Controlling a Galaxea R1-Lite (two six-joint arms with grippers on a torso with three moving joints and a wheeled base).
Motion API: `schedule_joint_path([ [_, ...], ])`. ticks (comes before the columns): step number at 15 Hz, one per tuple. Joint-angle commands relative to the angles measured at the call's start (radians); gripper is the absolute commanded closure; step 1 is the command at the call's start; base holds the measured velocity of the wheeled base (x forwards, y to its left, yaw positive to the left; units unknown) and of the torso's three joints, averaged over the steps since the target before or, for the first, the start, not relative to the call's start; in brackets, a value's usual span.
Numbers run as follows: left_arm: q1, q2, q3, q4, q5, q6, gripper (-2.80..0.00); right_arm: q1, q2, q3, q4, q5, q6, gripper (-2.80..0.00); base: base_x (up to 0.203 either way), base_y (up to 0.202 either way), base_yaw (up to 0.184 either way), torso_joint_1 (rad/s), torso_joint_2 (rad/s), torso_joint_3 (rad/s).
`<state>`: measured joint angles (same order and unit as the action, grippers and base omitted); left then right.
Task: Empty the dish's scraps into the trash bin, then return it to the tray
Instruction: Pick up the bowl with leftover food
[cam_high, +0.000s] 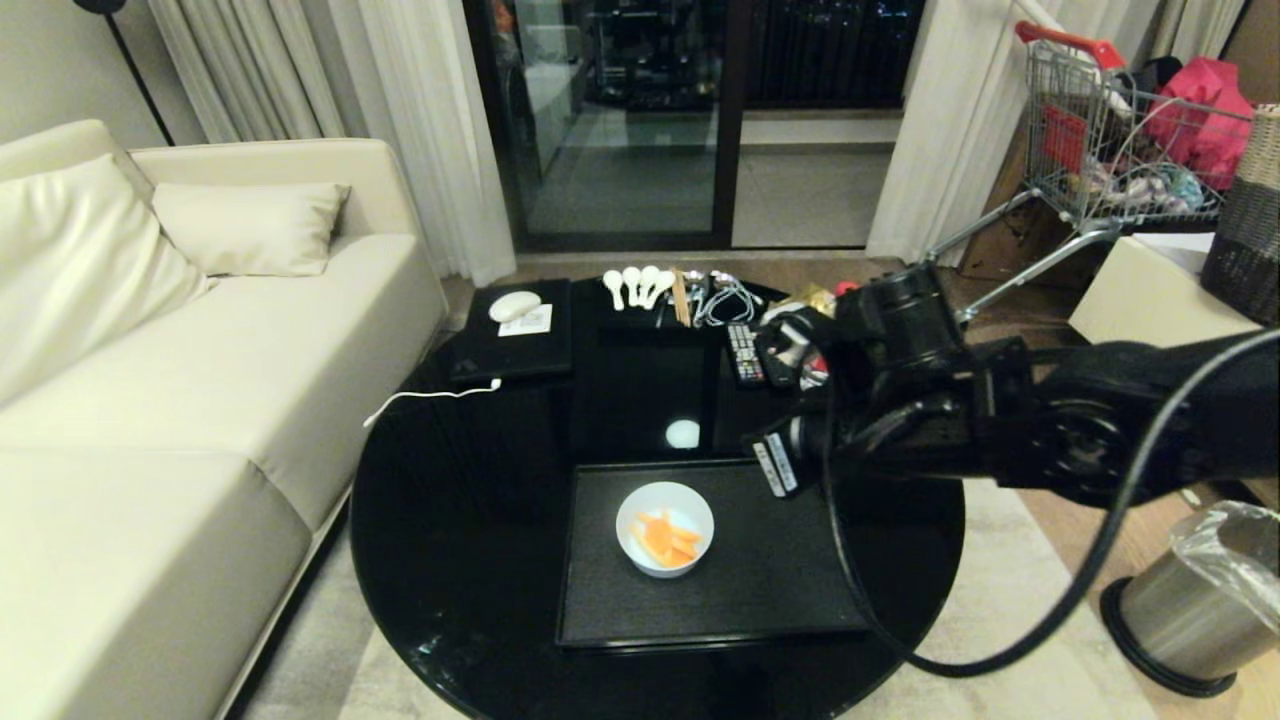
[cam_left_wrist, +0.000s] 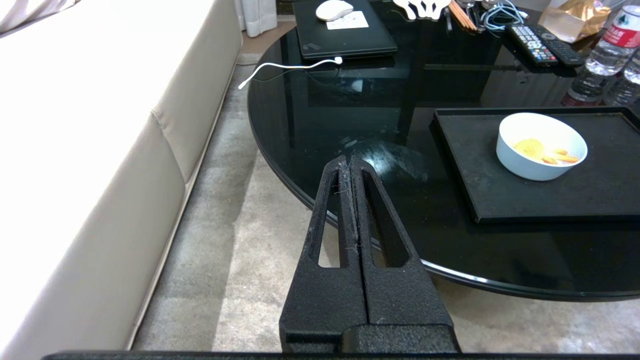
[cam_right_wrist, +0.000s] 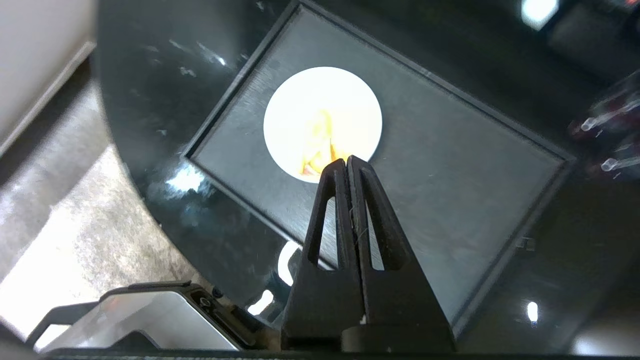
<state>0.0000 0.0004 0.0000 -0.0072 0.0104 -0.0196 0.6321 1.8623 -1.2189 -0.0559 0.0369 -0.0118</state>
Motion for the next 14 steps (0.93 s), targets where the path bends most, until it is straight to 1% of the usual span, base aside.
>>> schedule_joint_path([
  [1, 0.000, 0.000, 0.000, 0.000, 0.000, 0.000, 0.00, 0.024, 0.157, -0.157, 0.108, -0.043, 0.045, -2.80, 0.000, 0.000, 0.000, 0.000, 0.00, 0.000],
  [3, 0.000, 0.000, 0.000, 0.000, 0.000, 0.000, 0.00, 0.028, 0.235, -0.269, 0.207, -0.105, 0.116, -2.80, 0.000, 0.000, 0.000, 0.000, 0.00, 0.000],
  [5, 0.000, 0.000, 0.000, 0.000, 0.000, 0.000, 0.00, 0.028, 0.298, -0.322, 0.232, -0.168, 0.164, -2.80, 0.000, 0.000, 0.000, 0.000, 0.00, 0.000],
  [7, 0.000, 0.000, 0.000, 0.000, 0.000, 0.000, 0.00, 0.019, 0.350, -0.362, 0.252, -0.202, 0.172, -2.80, 0.000, 0.000, 0.000, 0.000, 0.00, 0.000],
  [11, 0.000, 0.000, 0.000, 0.000, 0.000, 0.000, 0.00, 0.005, 0.453, -0.465, 0.289, -0.236, 0.178, -2.80, 0.000, 0.000, 0.000, 0.000, 0.00, 0.000],
  [14, 0.000, 0.000, 0.000, 0.000, 0.000, 0.000, 0.00, -0.004, 0.528, -0.514, 0.289, -0.241, 0.178, -2.80, 0.000, 0.000, 0.000, 0.000, 0.00, 0.000],
])
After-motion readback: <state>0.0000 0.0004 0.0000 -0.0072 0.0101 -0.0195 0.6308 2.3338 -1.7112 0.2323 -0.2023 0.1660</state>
